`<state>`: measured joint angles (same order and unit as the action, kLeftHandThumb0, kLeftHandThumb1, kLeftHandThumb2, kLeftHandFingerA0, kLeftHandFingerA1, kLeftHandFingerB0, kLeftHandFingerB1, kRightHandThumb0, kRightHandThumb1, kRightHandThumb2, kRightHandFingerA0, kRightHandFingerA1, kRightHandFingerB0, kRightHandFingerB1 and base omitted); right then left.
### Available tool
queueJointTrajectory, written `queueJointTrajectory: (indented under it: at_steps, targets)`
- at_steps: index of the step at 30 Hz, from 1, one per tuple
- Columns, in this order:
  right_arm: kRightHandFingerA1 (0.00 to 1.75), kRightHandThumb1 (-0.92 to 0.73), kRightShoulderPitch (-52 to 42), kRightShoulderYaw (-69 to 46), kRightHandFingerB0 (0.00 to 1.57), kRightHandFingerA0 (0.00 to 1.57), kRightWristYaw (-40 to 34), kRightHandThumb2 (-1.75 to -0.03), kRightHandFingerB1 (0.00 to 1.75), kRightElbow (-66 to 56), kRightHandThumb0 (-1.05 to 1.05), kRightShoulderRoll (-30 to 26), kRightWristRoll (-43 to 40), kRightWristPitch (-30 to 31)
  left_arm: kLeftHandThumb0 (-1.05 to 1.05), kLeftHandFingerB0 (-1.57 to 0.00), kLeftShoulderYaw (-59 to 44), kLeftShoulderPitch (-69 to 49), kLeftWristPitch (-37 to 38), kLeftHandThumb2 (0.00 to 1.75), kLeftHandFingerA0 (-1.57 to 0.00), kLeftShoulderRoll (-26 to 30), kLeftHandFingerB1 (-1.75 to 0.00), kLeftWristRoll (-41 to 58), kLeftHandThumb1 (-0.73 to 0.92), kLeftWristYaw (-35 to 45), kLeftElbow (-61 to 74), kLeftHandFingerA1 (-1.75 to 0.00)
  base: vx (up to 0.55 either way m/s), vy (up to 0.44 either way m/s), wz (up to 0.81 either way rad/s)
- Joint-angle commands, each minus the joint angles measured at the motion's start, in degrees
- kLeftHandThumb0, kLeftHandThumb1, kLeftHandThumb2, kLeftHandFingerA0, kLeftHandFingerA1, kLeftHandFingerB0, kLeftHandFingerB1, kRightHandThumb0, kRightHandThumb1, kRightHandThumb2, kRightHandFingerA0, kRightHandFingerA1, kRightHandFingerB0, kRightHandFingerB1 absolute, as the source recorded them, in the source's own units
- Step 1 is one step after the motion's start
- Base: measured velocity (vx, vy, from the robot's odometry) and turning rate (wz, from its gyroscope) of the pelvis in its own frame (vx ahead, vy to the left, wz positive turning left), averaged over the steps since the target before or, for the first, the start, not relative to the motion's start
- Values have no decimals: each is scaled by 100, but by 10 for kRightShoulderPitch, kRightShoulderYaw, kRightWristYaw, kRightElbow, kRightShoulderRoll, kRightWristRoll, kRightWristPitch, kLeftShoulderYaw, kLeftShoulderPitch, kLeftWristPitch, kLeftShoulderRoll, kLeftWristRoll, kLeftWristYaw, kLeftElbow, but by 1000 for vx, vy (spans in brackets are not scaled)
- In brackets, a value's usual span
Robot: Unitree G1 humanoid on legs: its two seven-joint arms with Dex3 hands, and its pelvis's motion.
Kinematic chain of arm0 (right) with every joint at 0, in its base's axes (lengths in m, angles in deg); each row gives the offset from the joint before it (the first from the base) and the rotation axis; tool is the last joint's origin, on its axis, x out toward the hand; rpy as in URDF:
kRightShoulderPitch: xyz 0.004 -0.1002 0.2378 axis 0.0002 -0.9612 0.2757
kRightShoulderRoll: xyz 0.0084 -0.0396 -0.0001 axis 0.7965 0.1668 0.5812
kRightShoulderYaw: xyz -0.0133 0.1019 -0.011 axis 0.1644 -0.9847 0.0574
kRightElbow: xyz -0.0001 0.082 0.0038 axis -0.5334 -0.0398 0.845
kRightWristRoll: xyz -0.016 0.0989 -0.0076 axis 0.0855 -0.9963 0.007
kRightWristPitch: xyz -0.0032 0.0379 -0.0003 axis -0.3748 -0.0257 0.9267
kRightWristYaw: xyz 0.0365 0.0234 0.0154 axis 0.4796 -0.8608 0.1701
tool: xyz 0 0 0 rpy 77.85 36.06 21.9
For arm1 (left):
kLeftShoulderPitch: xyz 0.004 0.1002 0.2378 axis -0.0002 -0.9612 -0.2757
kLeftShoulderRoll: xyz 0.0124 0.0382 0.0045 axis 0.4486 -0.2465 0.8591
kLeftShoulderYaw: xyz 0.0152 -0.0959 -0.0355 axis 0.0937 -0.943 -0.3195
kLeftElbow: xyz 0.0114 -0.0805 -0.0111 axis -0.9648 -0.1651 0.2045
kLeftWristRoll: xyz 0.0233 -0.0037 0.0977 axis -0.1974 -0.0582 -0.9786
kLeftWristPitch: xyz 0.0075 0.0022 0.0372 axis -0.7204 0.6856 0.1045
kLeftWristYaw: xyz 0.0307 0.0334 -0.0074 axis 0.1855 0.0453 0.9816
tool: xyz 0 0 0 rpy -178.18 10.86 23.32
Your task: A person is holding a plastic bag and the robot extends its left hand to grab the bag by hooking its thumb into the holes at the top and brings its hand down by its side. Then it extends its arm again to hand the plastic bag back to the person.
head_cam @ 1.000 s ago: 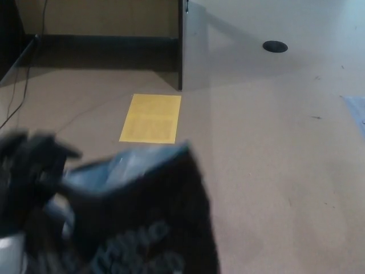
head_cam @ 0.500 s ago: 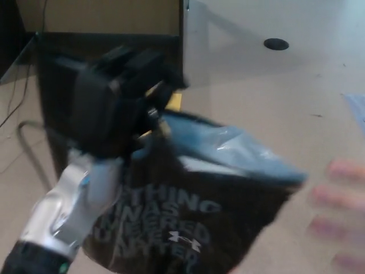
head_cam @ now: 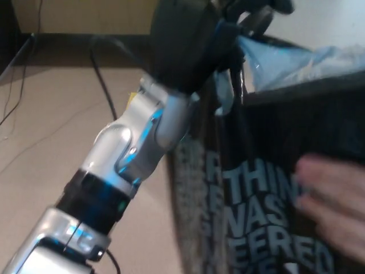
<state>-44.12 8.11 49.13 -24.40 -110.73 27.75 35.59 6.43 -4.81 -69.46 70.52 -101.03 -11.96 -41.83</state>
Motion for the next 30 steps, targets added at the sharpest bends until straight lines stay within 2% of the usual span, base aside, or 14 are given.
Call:
queueJointTrajectory:
  at_steps: [1,6,9,10,11,15,16,17,20,21,22,23,24,30]
  targets:
    - [48,-69,0,-2,64,81,-1,-61,43,-3,-31,-5,-5,13,-16,-66,-4,52,-5,73,-94,-1,-143,0,70,-16,-28,-171,0,0,0]
    - [49,-69,8,-2,64,79,2,-61,44,2,-31,-5,-7,10,-15,-73,-5,87,-2,82,-100,-2,-124,2,67,-21,-40,-173,0,0,0]
    - [49,-69,9,-1,64,79,2,-61,44,2,-31,-5,-6,10,-15,-73,-4,91,0,82,-100,-1,-124,4,67,-22,-44,-173,0,0,0]
    - [49,-69,12,-1,65,80,4,-61,44,4,-30,-1,-7,11,-16,-85,-7,90,1,86,-118,0,-112,8,62,-15,-33,-160,0,0,0]
    - [49,-69,13,-1,64,80,5,-61,44,7,-30,1,-8,8,-23,-76,-8,85,-4,69,-96,0,-94,13,72,-1,-20,-168,0,0,0]
    - [49,-69,12,0,64,80,5,-61,44,10,-30,1,-8,3,-23,-76,-9,75,-15,69,-96,-1,-94,17,72,18,-1,-168,0,0,0]
    - [49,-69,15,2,64,79,5,-61,44,10,-30,3,-5,4,-57,-13,-9,44,-88,70,-28,-4,-37,29,43,125,59,-45,0,0,0]
    - [49,-68,17,3,65,80,5,-61,44,12,-30,4,-5,4,-61,-2,-9,33,-111,66,-7,-6,-20,34,36,158,77,-26,0,0,0]
    - [49,-68,19,3,65,80,5,-61,44,15,-30,4,-5,4,-61,-2,-10,18,-138,66,-7,-10,-20,38,36,196,101,-26,0,0,0]
    - [50,-69,19,3,65,81,5,-61,45,14,-30,6,-5,1,-71,0,-9,3,-148,72,0,4,-11,41,37,230,115,-6,0,0,0]
    - [50,-69,19,4,65,81,5,-61,45,14,-30,6,-5,0,-71,0,-9,-1,-151,72,0,8,-11,42,37,241,119,-6,0,0,0]
    - [50,-68,19,4,65,80,4,-61,44,15,-30,6,-4,1,-75,0,-9,-8,-157,55,0,14,-10,39,48,257,127,-5,0,0,0]
    - [50,-69,19,6,65,80,3,-61,44,14,-31,5,-2,2,-83,0,-8,-18,-165,56,0,23,-1,41,51,283,142,0,0,0,0]
    - [51,-68,30,4,66,82,1,-61,45,14,-31,8,-5,9,-85,0,-17,-35,-169,59,0,68,0,69,43,370,171,0,0,0,0]
